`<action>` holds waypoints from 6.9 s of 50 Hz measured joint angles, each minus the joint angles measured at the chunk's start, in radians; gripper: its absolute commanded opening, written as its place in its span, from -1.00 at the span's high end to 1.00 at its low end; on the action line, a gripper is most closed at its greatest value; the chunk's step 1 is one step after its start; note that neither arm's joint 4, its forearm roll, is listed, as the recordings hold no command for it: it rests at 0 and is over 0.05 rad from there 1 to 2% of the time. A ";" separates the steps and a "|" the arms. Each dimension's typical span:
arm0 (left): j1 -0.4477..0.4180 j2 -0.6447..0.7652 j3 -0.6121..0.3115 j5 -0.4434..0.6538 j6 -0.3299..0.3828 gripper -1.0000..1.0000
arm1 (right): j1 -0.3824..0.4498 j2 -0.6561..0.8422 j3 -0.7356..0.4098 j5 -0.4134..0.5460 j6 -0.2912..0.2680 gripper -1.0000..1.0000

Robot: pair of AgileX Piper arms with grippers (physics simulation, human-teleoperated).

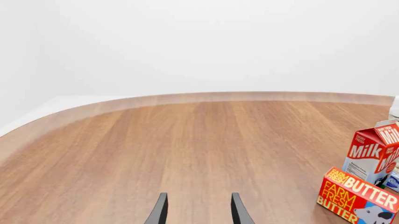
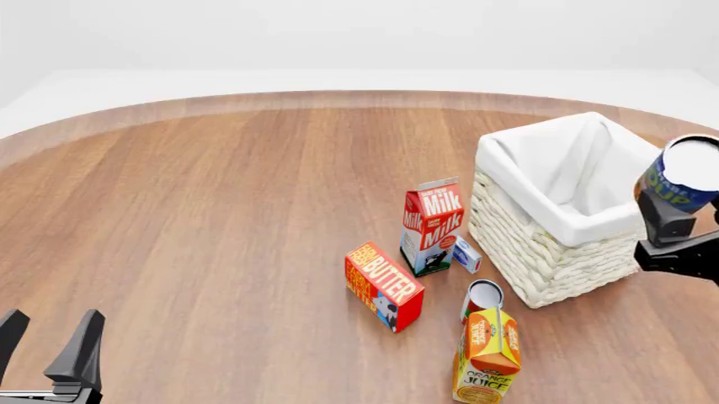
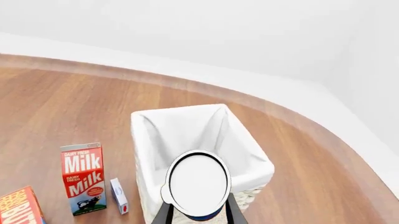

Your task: Pick up the alphabet soup, and put it in the basket.

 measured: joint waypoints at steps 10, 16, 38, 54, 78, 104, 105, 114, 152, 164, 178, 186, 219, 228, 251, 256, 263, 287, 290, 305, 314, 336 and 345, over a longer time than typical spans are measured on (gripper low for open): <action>0.000 0.000 0.000 0.000 0.000 -1.00 | -0.001 0.022 -0.046 0.018 0.005 1.00; 0.000 0.000 0.000 0.000 0.000 -1.00 | 0.003 0.045 -0.078 0.028 0.012 1.00; 0.000 0.000 0.000 0.000 0.000 -1.00 | 0.025 0.115 -0.184 0.090 0.014 1.00; 0.000 0.000 0.000 0.000 0.000 -1.00 | 0.036 0.179 -0.252 0.129 0.005 1.00; 0.000 0.000 0.000 0.000 0.000 -1.00 | 0.044 0.273 -0.337 0.161 0.017 1.00; 0.000 0.000 0.000 0.000 0.000 -1.00 | 0.031 0.366 -0.429 0.179 0.031 1.00; 0.000 0.000 0.000 0.000 0.000 -1.00 | 0.030 0.370 -0.432 0.180 0.032 1.00; 0.000 0.000 0.000 0.000 0.000 -1.00 | 0.026 0.411 -0.464 0.190 0.043 1.00; 0.000 0.000 0.000 0.000 0.000 -1.00 | 0.007 0.584 -0.611 0.270 0.057 1.00; 0.000 0.000 0.000 0.000 0.000 -1.00 | -0.009 0.624 -0.636 0.302 0.053 1.00; 0.000 0.000 0.000 0.000 0.000 -1.00 | -0.016 0.681 -0.698 0.365 0.026 1.00; 0.000 0.000 0.000 0.000 0.000 -1.00 | -0.018 0.711 -0.726 0.397 0.011 1.00; 0.000 0.000 0.000 0.000 0.000 -1.00 | -0.026 0.787 -0.750 0.448 -0.030 1.00; 0.000 0.000 0.000 0.000 0.000 -1.00 | -0.024 0.810 -0.751 0.449 -0.038 1.00; 0.000 0.000 0.000 0.000 0.000 -1.00 | -0.022 0.870 -0.757 0.451 -0.048 1.00; 0.000 0.000 0.000 0.000 0.000 -1.00 | -0.022 0.882 -0.754 0.447 -0.048 1.00; 0.000 0.000 0.000 0.000 0.000 -1.00 | -0.022 0.899 -0.752 0.445 -0.050 1.00; 0.000 0.000 0.000 0.000 0.000 -1.00 | -0.021 0.952 -0.727 0.418 -0.054 1.00; 0.000 0.000 0.000 0.000 0.000 -1.00 | -0.024 0.961 -0.724 0.414 -0.059 1.00; 0.000 0.000 0.000 0.000 0.000 -1.00 | -0.028 0.997 -0.719 0.401 -0.065 1.00; 0.000 0.000 0.000 0.000 0.000 -1.00 | -0.027 1.013 -0.713 0.398 -0.067 1.00; 0.000 0.000 0.000 0.000 0.000 -1.00 | -0.025 1.036 -0.706 0.401 -0.071 1.00; 0.000 0.000 0.000 0.000 0.000 -1.00 | -0.027 1.044 -0.707 0.400 -0.071 1.00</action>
